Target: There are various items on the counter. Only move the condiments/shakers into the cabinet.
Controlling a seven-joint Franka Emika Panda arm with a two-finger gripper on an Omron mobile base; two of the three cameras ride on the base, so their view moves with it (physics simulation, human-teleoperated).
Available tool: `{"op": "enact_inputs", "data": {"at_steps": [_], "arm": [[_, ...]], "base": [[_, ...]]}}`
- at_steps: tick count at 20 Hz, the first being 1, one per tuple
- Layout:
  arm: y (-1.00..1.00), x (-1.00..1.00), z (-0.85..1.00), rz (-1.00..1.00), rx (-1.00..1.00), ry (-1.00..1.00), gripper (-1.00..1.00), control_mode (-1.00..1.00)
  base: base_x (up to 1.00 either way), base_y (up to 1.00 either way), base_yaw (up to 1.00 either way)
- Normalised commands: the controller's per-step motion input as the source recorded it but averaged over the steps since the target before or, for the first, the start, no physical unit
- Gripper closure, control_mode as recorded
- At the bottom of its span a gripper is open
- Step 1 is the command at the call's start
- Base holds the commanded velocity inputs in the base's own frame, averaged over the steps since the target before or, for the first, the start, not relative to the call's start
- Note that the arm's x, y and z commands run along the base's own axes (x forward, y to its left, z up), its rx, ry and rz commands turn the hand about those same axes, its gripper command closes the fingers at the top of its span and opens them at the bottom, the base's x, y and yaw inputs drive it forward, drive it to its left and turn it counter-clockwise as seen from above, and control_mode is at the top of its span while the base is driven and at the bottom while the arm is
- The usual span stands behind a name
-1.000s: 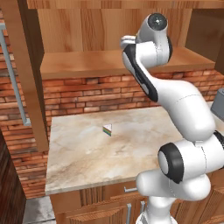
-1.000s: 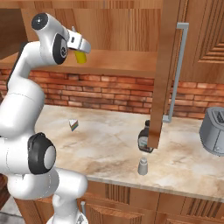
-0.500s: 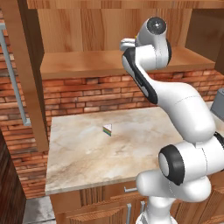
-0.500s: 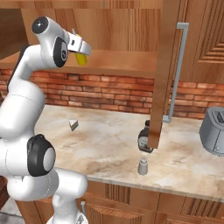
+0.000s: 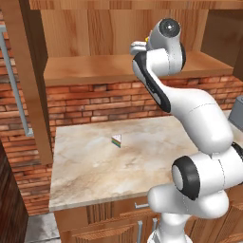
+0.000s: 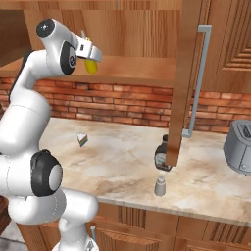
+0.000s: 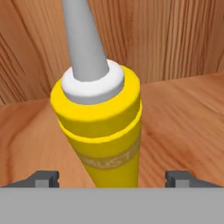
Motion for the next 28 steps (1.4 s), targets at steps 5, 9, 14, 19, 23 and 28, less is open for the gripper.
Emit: {"op": "enact_inputs", "data": {"at_steps": [5,9,14,19,23,28], "arm": [[0.0,0.04,0.0,0.0,0.0,0.0,-1.0,-1.0],[0.0,0.31,0.0,0.0,0.0,0.0,-1.0,-1.0],[0.0,0.07,0.0,0.0,0.0,0.0,-1.0,-1.0],[-0.02,-0.69,0.0,-0.01,0.0,-0.08,-1.0,-1.0],[-0.19,-1.0,-0.18,-0.08,0.0,-0.06,-1.0,-1.0],[-0.43,-1.0,-0.45,-0.21,0.0,0.02,-1.0,-1.0]], "base": [[0.0,0.0,0.0],[0.0,0.0,0.0],[0.0,0.0,0.0],[0.0,0.0,0.0],[0.0,0.0,0.0],[0.0,0.0,0.0]]}}
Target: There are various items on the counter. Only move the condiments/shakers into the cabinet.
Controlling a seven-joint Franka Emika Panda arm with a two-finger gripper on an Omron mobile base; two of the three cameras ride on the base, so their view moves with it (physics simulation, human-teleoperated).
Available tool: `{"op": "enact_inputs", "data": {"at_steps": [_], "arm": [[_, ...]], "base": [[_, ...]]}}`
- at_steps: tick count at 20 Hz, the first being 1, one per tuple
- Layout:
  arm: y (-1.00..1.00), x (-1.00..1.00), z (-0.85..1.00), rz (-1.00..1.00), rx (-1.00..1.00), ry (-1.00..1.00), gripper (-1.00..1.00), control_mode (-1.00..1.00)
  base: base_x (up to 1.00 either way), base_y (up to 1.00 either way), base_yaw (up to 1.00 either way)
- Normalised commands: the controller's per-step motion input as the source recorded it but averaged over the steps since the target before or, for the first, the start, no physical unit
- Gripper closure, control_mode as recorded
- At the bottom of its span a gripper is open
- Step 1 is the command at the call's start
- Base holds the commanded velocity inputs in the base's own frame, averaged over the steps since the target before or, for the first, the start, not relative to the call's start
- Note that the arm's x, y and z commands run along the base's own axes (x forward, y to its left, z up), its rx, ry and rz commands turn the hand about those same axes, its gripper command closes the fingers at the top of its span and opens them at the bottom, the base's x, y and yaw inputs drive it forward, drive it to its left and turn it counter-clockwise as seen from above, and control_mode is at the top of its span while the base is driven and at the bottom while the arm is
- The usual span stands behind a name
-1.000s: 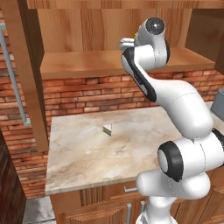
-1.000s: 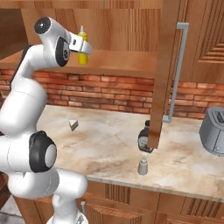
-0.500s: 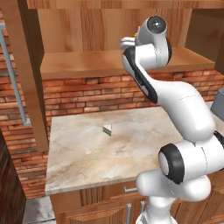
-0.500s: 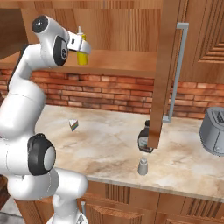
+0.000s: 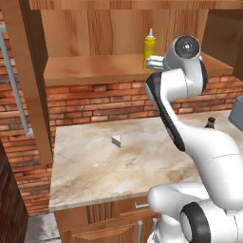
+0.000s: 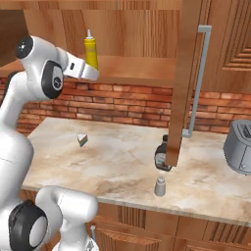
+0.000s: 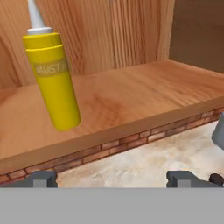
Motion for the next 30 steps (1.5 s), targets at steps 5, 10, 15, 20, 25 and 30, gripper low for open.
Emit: {"op": "enact_inputs", "data": {"at_steps": [5,10,15,20,25,30], "arm": [[-0.72,-1.0,-0.62,-0.31,0.0,0.14,-1.0,-1.0],[-0.97,-0.99,-0.69,-0.36,0.01,0.26,-1.0,-1.0],[-1.0,-0.65,-0.59,-0.34,0.05,0.39,-1.0,-1.0],[-0.98,-0.22,-0.46,-0.28,0.11,0.53,-1.0,-1.0],[-0.64,-0.02,-0.2,-0.1,0.07,0.26,-1.0,-1.0],[-0.03,0.0,-0.35,0.05,0.04,-0.02,-1.0,-1.0]], "base": [[0.0,0.0,0.0],[0.0,0.0,0.0],[0.0,0.0,0.0],[0.0,0.0,0.0],[0.0,0.0,0.0],[0.0,0.0,0.0]]}}
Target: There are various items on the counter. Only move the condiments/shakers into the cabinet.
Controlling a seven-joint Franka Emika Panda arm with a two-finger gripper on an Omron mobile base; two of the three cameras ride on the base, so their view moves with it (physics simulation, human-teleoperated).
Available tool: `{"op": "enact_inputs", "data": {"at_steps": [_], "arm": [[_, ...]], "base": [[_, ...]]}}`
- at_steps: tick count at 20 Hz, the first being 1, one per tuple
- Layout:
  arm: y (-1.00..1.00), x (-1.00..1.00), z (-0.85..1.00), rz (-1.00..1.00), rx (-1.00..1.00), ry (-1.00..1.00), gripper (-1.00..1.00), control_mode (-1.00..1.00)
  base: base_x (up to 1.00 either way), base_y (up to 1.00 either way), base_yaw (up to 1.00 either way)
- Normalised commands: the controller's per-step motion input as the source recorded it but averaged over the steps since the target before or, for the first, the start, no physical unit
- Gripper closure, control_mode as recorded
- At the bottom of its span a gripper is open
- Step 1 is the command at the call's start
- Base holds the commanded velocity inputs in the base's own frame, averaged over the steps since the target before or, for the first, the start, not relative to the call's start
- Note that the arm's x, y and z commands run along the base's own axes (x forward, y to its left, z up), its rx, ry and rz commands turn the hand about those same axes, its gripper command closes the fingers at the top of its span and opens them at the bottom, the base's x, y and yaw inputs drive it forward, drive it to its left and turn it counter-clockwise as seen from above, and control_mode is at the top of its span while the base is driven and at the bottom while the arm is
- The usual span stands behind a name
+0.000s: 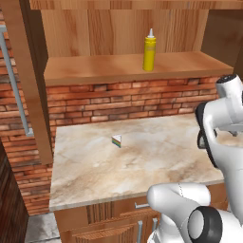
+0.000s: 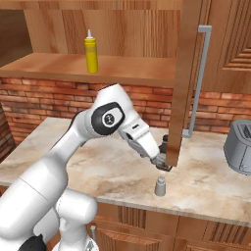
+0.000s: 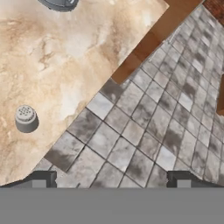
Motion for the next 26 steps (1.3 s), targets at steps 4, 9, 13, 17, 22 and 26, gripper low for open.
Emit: {"op": "enact_inputs", "data": {"at_steps": [4,9,13,17,22,26], "arm": [[0.0,0.0,-0.3,0.18,0.24,-0.07,-1.0,-1.0],[0.0,0.12,-0.36,0.2,0.33,-0.01,-1.0,-1.0],[-0.03,0.28,-0.23,0.19,0.4,-0.04,-1.0,-1.0],[-0.04,0.4,-0.16,0.15,0.25,-0.01,-1.0,-1.0],[-0.11,0.41,-0.19,0.01,0.0,0.0,-1.0,-1.0],[-0.1,0.46,-0.23,0.0,0.0,0.0,-1.0,-1.0]], "base": [[0.0,0.0,0.0],[0.0,0.0,0.0],[0.0,0.0,0.0],[0.0,0.0,0.0],[0.0,0.0,0.0],[0.0,0.0,0.0]]}}
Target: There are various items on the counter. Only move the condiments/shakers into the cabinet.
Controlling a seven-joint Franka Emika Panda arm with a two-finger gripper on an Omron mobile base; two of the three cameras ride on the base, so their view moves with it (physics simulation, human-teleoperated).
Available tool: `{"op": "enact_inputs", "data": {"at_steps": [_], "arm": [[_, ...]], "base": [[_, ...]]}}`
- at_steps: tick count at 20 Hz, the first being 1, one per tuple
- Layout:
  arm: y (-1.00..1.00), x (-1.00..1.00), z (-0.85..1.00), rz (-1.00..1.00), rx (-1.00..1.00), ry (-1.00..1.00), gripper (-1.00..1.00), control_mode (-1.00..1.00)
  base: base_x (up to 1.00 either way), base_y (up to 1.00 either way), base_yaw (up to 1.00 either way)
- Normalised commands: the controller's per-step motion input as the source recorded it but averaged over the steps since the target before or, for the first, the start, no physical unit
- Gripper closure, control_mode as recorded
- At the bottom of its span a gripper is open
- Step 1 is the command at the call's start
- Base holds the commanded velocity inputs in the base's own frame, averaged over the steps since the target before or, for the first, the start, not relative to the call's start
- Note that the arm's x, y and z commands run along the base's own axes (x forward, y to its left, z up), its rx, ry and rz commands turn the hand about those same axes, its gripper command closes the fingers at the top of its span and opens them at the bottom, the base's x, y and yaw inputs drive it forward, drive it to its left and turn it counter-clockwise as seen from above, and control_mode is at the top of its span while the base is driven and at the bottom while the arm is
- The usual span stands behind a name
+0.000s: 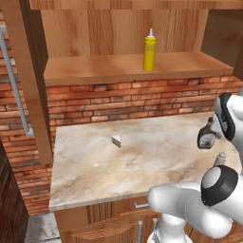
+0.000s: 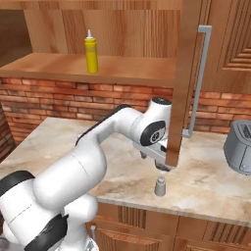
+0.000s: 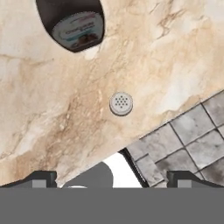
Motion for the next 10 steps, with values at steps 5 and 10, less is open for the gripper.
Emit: {"op": "enact_inputs", "data": {"at_steps": [5,10], "arm": [[-0.13,0.3,-0.34,0.0,0.0,0.0,-1.0,-1.0],[-0.14,0.21,-0.48,0.01,-0.02,0.0,-1.0,-1.0]], "base": [[0.0,0.0,0.0],[0.0,0.0,0.0]]}}
